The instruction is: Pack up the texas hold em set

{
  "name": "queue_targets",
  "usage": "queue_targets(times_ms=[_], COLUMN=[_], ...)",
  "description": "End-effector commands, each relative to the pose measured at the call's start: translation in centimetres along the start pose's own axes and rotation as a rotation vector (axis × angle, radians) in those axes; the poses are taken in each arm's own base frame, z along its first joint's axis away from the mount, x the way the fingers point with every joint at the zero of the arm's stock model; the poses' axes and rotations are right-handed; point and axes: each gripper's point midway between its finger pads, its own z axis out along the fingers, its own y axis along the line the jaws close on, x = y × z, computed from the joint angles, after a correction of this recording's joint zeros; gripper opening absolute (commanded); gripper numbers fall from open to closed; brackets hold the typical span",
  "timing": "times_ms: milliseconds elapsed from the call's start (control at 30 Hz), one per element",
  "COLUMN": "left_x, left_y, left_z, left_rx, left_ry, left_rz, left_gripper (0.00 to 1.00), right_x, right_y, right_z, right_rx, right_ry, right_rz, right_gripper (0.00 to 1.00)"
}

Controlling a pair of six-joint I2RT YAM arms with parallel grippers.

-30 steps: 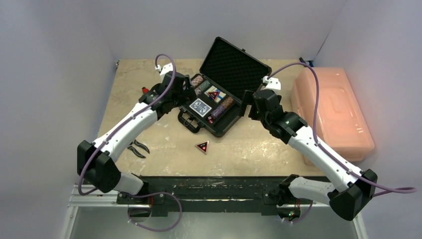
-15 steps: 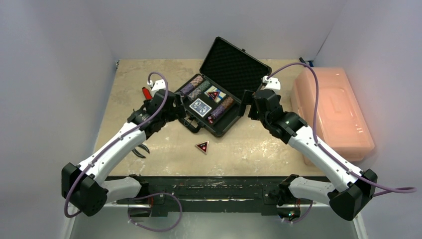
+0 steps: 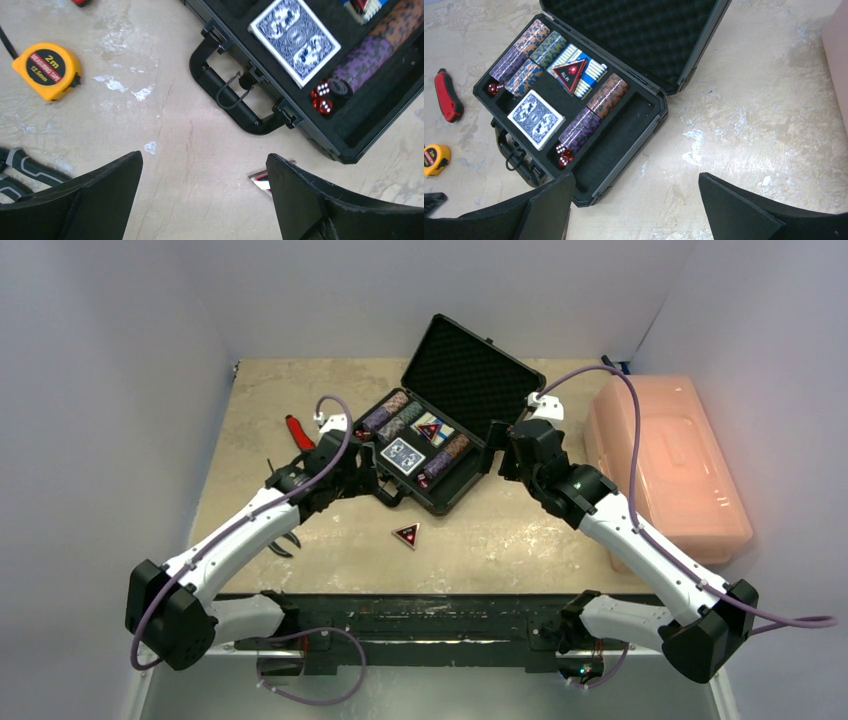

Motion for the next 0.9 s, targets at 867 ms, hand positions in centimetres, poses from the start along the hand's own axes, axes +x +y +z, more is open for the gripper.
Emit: queue_targets(times_ms=[867], left_x=[9.7], left_y=[-9.9], left_z=[3.1], left_rx=[0.208], left_ry=[0.271], left_rz=[0.334], left_gripper=[0.88], right_x=[-1.9], right_y=[1.1], right_z=[0.4], right_rx=[-0.023], right_ry=[-0.05], right_rz=[-0.01], right_gripper=[0.99])
